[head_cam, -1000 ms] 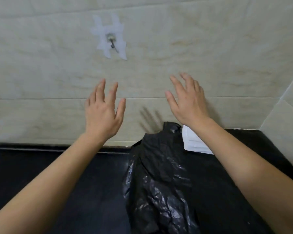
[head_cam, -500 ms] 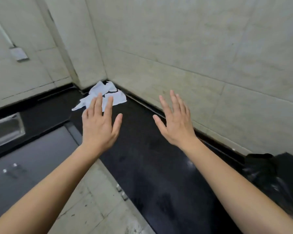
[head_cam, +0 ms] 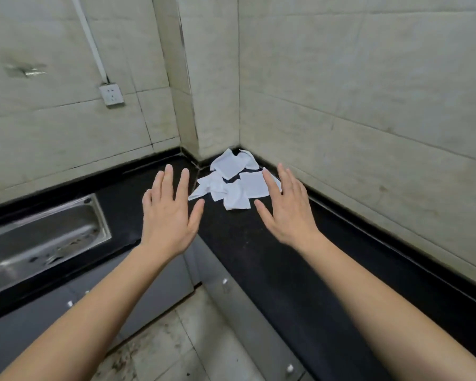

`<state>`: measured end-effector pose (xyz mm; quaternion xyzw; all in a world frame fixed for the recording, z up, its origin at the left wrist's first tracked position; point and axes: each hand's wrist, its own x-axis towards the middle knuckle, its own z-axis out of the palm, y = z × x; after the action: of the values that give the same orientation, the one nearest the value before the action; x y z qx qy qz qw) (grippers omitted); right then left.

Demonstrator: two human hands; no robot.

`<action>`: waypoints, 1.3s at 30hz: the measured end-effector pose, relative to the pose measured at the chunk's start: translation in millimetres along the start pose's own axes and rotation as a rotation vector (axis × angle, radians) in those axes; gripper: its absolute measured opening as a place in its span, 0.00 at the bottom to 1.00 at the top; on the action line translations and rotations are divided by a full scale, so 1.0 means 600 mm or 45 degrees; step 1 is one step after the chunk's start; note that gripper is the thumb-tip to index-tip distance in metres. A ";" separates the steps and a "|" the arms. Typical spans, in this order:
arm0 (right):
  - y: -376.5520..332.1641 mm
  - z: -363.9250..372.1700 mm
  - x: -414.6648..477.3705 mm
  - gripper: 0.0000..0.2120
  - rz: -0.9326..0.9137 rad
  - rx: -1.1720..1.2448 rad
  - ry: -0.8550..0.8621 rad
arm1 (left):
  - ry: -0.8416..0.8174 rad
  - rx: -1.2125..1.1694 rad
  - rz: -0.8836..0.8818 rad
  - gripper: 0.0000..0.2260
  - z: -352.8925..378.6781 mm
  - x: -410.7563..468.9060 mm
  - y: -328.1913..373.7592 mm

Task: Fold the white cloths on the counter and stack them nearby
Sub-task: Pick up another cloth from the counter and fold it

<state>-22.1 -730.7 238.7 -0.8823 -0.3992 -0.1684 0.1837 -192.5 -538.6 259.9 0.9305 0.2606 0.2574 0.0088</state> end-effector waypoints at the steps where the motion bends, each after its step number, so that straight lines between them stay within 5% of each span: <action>1: -0.015 0.020 0.026 0.32 -0.003 -0.002 -0.007 | -0.014 0.003 -0.008 0.30 0.013 0.021 -0.028; 12: -0.016 0.256 0.237 0.33 0.035 0.046 -0.084 | -0.214 0.031 0.007 0.31 0.230 0.229 -0.184; 23: 0.087 0.420 0.482 0.34 0.205 0.029 -0.200 | -0.441 -0.042 0.070 0.32 0.432 0.485 -0.219; 39: 0.146 0.610 0.359 0.35 0.688 0.061 -0.818 | -1.052 -0.263 0.514 0.30 0.733 0.445 -0.181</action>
<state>234.7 -478.2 -2.7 -0.9584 -0.1943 0.1791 0.1080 163.1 -262.3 -11.0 0.9813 0.0220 -0.1134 0.1540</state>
